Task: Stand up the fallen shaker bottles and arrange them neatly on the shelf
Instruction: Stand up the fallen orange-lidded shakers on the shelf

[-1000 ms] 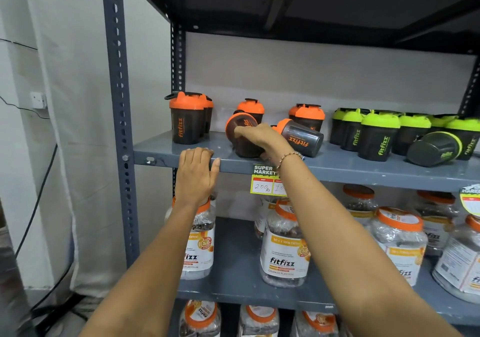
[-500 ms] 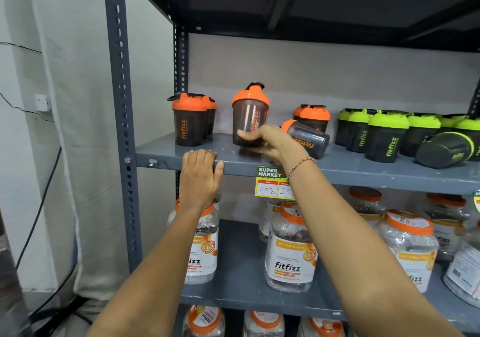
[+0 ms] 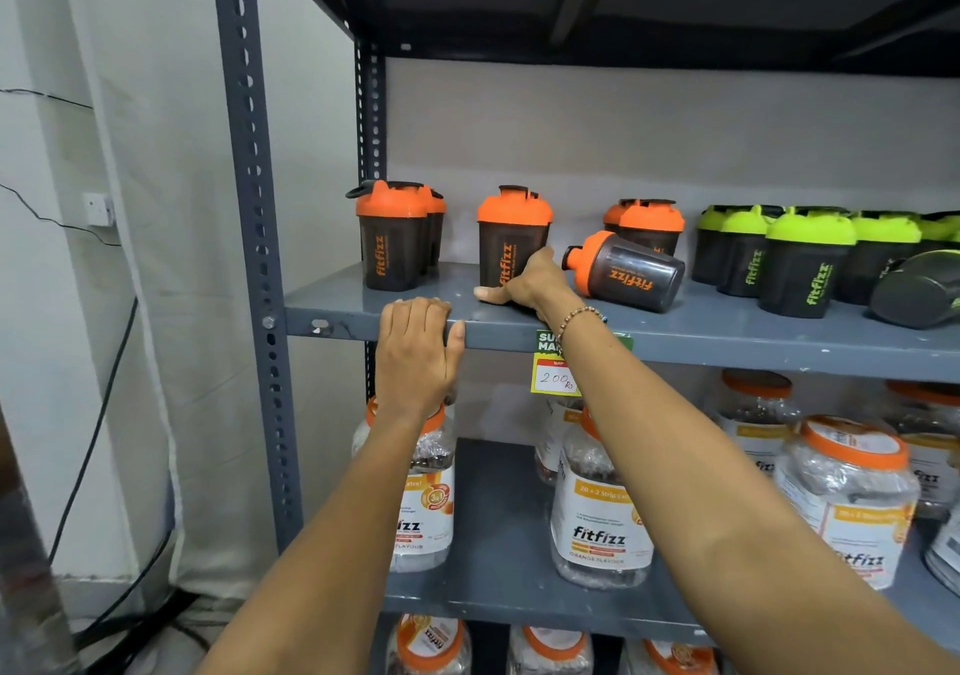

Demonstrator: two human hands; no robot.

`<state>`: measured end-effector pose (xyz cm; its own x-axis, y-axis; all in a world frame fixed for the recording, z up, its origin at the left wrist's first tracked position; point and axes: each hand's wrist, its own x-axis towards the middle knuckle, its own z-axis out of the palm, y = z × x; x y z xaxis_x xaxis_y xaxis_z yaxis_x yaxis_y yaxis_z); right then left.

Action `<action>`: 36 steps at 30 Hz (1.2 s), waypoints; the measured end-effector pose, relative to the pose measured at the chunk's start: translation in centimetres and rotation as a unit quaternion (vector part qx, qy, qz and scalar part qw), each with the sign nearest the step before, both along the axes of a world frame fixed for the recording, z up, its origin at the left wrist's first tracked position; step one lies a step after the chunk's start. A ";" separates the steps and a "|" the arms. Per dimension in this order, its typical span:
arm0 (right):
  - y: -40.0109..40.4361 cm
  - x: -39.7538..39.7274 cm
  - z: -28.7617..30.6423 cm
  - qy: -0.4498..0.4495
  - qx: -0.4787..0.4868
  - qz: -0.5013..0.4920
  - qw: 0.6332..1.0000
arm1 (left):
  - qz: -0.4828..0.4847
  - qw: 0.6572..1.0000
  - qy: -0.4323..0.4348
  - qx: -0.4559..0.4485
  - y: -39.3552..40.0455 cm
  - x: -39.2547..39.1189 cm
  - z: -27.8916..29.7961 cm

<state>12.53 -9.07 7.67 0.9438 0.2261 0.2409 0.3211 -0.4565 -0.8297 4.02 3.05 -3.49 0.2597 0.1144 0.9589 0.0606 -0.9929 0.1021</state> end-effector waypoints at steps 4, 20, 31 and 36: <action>-0.3 0.0 -0.3 -0.003 -0.018 0.009 1.000 | 0.003 1.000 -0.001 -0.003 -0.1 -0.1 -0.1; -13.9 -0.6 2.7 -0.247 0.061 -0.135 0.958 | -0.109 0.992 0.036 -0.049 -7.6 -0.2 0.7; -18.2 3.0 3.7 -0.075 -0.255 -0.018 0.964 | -0.029 0.994 0.073 0.080 -11.3 2.6 0.3; -18.2 3.4 3.5 -0.048 -0.244 0.002 0.969 | -0.010 0.995 0.060 0.081 -11.2 3.2 0.0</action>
